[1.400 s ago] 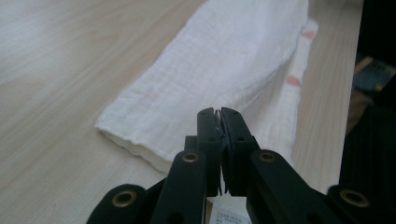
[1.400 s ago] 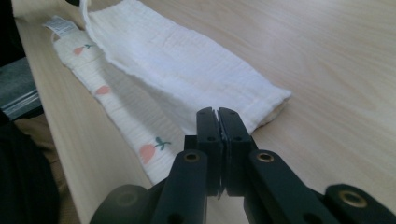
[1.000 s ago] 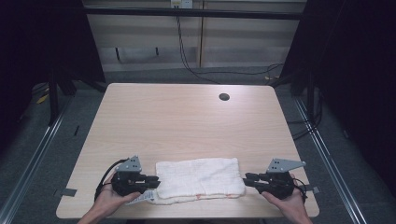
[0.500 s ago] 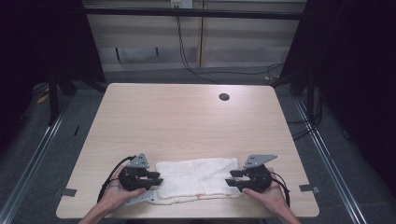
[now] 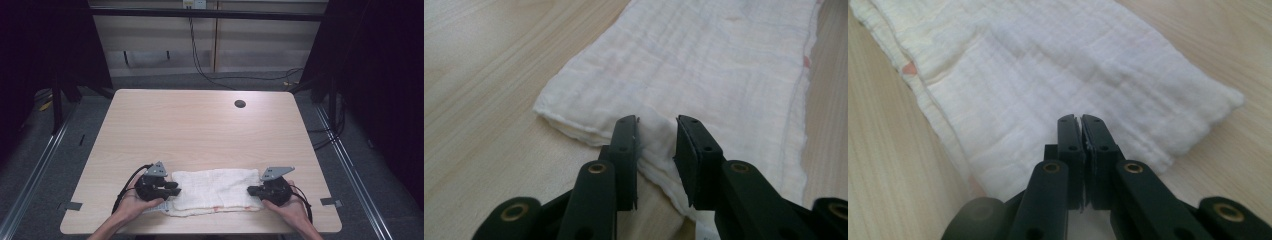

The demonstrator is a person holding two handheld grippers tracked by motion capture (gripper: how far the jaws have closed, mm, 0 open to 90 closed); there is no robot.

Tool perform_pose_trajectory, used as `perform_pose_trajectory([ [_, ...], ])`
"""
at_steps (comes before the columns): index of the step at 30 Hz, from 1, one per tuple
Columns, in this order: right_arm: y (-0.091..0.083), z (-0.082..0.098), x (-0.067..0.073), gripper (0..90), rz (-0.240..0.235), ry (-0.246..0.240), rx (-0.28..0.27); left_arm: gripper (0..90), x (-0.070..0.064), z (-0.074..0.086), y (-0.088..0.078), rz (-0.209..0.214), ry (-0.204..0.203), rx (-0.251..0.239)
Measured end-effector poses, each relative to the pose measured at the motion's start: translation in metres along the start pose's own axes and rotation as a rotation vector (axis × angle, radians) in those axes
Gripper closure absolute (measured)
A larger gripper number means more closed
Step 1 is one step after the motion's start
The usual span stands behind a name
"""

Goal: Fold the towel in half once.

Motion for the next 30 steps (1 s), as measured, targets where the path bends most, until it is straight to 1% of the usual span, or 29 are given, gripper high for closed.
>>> perform_pose_trajectory([
  [3, -0.005, 0.002, -0.008, 88.2, 0.027, 0.011, 0.005, 67.4, 0.002, -0.004, 0.003, -0.001, -0.008, -0.007],
  [4, -0.006, 0.003, -0.011, 87.5, 0.032, 0.015, 0.002, 66.1, 0.003, -0.006, 0.004, -0.007, -0.006, 0.000],
  [5, -0.008, 0.003, -0.013, 83.9, 0.049, 0.019, 0.003, 65.8, 0.003, -0.006, 0.004, -0.007, -0.006, 0.000],
  [6, -0.010, 0.003, -0.014, 76.4, 0.051, 0.021, -0.001, 65.8, 0.005, -0.009, 0.004, -0.007, -0.023, -0.002],
  [7, -0.011, 0.002, -0.012, 73.8, 0.050, 0.019, -0.009, 65.8, 0.007, -0.015, 0.002, -0.013, -0.027, -0.023],
  [8, -0.014, -0.001, -0.008, 73.1, 0.045, 0.021, -0.029, 65.6, 0.009, -0.018, -0.001, -0.013, -0.038, -0.038],
  [9, -0.015, -0.004, -0.004, 71.5, 0.021, 0.027, -0.048, 64.2, 0.011, -0.021, -0.003, -0.011, -0.049, -0.051],
  [10, -0.015, -0.004, -0.004, 71.5, 0.021, 0.027, -0.048, 62.5, 0.011, -0.021, -0.003, -0.011, -0.049, -0.051],
  [11, -0.015, -0.010, 0.006, 68.2, 0.002, 0.009, -0.056, 60.7, 0.018, -0.027, -0.006, -0.028, -0.070, -0.074],
  [12, -0.013, -0.014, 0.012, 66.7, -0.010, 0.003, -0.054, 59.2, 0.023, -0.030, -0.005, -0.028, -0.082, -0.068],
  [13, -0.013, -0.014, 0.012, 66.7, -0.010, 0.003, -0.054, 59.1, 0.023, -0.030, -0.005, -0.028, -0.082, -0.068],
  [14, -0.007, -0.024, 0.024, 61.8, -0.057, -0.008, -0.068, 59.2, 0.031, -0.036, -0.004, -0.051, -0.095, -0.079],
  [15, -0.004, -0.028, 0.028, 61.1, -0.068, -0.011, -0.073, 59.3, 0.036, -0.040, -0.004, -0.042, -0.116, -0.085],
  [16, 0.000, -0.033, 0.034, 61.0, -0.087, -0.017, -0.074, 59.7, 0.039, -0.043, -0.003, -0.058, -0.112, -0.084],
  [17, 0.004, -0.039, 0.040, 61.3, -0.123, -0.027, -0.078, 60.0, 0.042, -0.046, 0.000, -0.061, -0.111, -0.079],
  [18, 0.009, -0.044, 0.047, 61.4, -0.144, -0.035, -0.080, 58.2, 0.043, -0.048, 0.003, -0.046, -0.110, -0.077],
  [19, 0.009, -0.044, 0.047, 61.4, -0.144, -0.035, -0.080, 55.9, 0.043, -0.048, 0.003, -0.046, -0.110, -0.077],
  [20, 0.020, -0.056, 0.062, 61.0, -0.191, -0.065, -0.074, 53.7, 0.045, -0.049, 0.006, -0.040, -0.103, -0.088],
  [21, 0.024, -0.060, 0.067, 60.7, -0.199, -0.075, -0.074, 51.7, 0.046, -0.048, 0.007, -0.033, -0.102, -0.086],
  [22, 0.030, -0.064, 0.073, 60.6, -0.217, -0.086, -0.070, 50.7, 0.046, -0.046, 0.007, -0.037, -0.102, -0.088],
  [23, 0.036, -0.068, 0.081, 60.6, -0.237, -0.095, -0.063, 49.5, 0.046, -0.044, 0.007, -0.031, -0.102, -0.084],
  [24, 0.043, -0.071, 0.088, 60.5, -0.248, -0.116, -0.057, 47.2, 0.046, -0.042, 0.006, -0.028, -0.096, -0.083],
  [25, 0.049, -0.074, 0.095, 60.4, -0.263, -0.130, -0.046, 46.3, 0.046, -0.040, 0.004, -0.040, -0.095, -0.076],
  [28, 0.068, -0.081, 0.114, 60.0, -0.304, -0.159, -0.022, 43.1, 0.049, -0.032, -0.002, -0.062, -0.108, -0.082],
  [29, 0.074, -0.083, 0.119, 60.1, -0.311, -0.172, -0.013, 42.0, 0.049, -0.032, -0.002, -0.062, -0.108, -0.082],
  [30, 0.074, -0.083, 0.119, 60.1, -0.311, -0.172, -0.013, 42.0, 0.050, -0.030, -0.004, -0.064, -0.111, -0.078],
])
Point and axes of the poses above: each handheld gripper's, and its own axes: y roughly forward along the jaws, z roughly out of its underside, x roughly to its left, the point moved 3 cm from there along y, roughly forward along the jaws, and after that the axes turned 5 degrees about y, right-handed, at the moved point
